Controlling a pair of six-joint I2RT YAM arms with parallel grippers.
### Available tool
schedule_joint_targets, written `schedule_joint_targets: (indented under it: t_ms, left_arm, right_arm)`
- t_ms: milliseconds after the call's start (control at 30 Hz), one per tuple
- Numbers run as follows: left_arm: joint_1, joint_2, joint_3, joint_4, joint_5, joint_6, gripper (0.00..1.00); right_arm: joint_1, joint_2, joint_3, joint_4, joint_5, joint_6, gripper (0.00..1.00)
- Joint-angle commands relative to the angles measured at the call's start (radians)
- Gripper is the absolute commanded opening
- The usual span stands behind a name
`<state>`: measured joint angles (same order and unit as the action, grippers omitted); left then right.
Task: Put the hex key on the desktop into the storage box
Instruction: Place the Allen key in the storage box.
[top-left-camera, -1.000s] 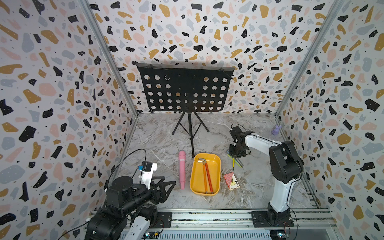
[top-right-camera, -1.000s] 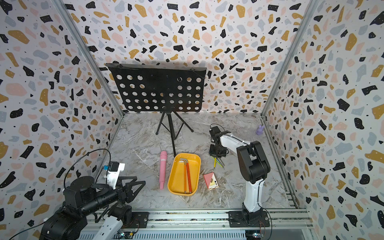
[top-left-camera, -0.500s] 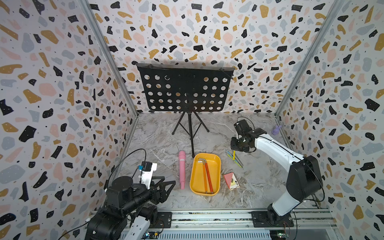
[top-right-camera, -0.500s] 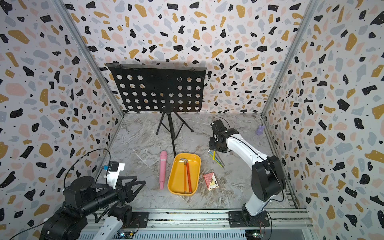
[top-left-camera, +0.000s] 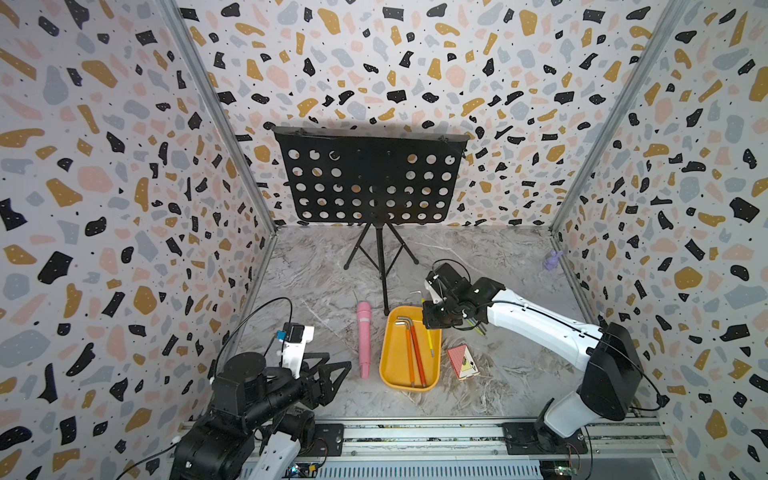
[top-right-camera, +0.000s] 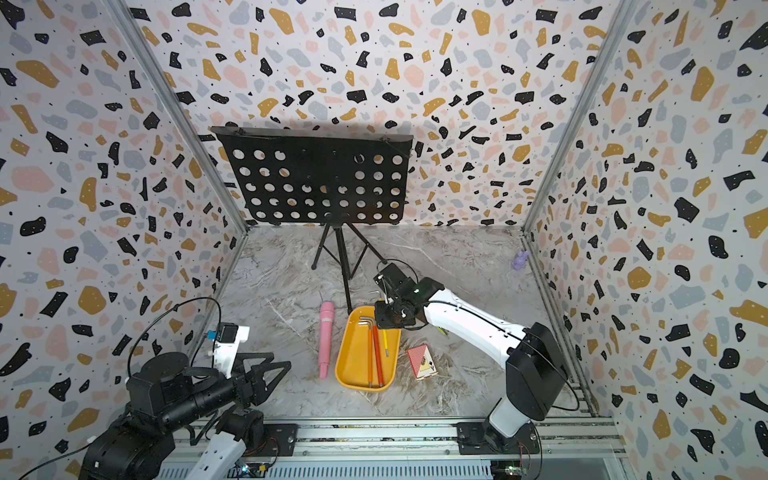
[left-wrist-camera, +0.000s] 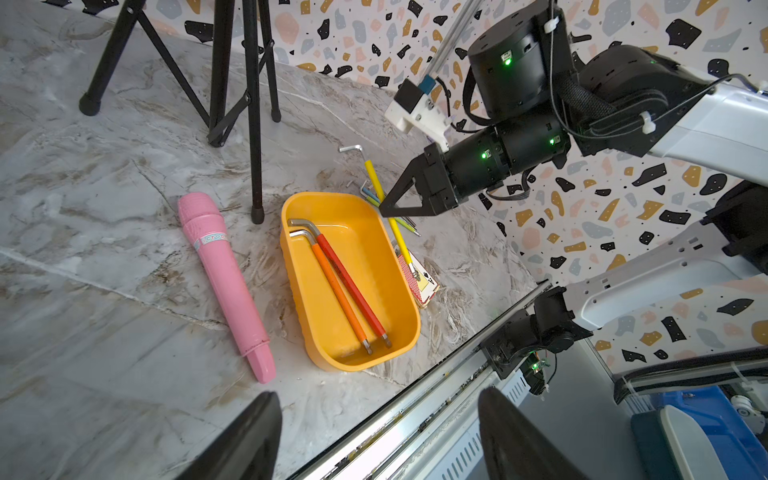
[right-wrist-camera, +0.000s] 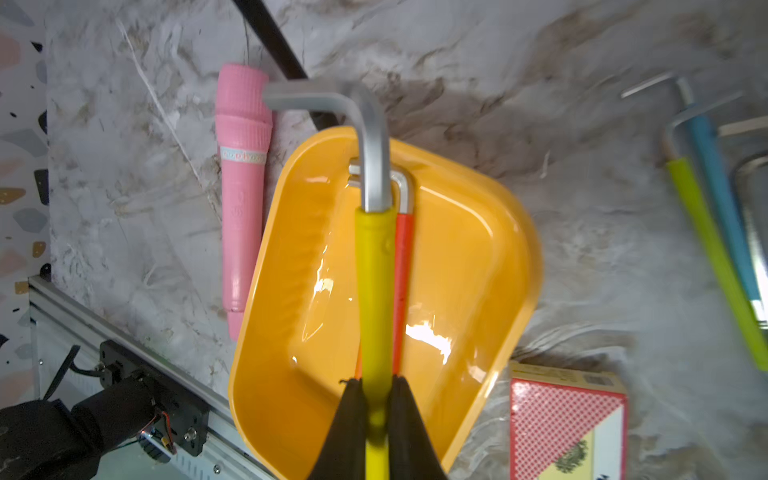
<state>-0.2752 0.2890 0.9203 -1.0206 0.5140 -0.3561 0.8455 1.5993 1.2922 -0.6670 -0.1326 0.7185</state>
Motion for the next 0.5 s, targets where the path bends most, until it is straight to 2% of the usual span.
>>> schedule_joint_targets:
  t_ms: [0,267,467]
  left_arm:
    - [0.007,0.001,-0.012,0.025,0.0,-0.002,0.78]
    - [0.008,0.001,-0.012,0.024,0.001,-0.001,0.78]
    - [0.009,-0.001,-0.012,0.024,0.001,-0.002,0.78]
  right_arm:
    - [0.022,0.019,-0.027,0.021,-0.015,0.058,0.0]
    - [0.032,0.103,-0.077,0.075,-0.071,0.087,0.0]
    - [0.031,0.158,-0.068,0.045,-0.023,0.088,0.0]
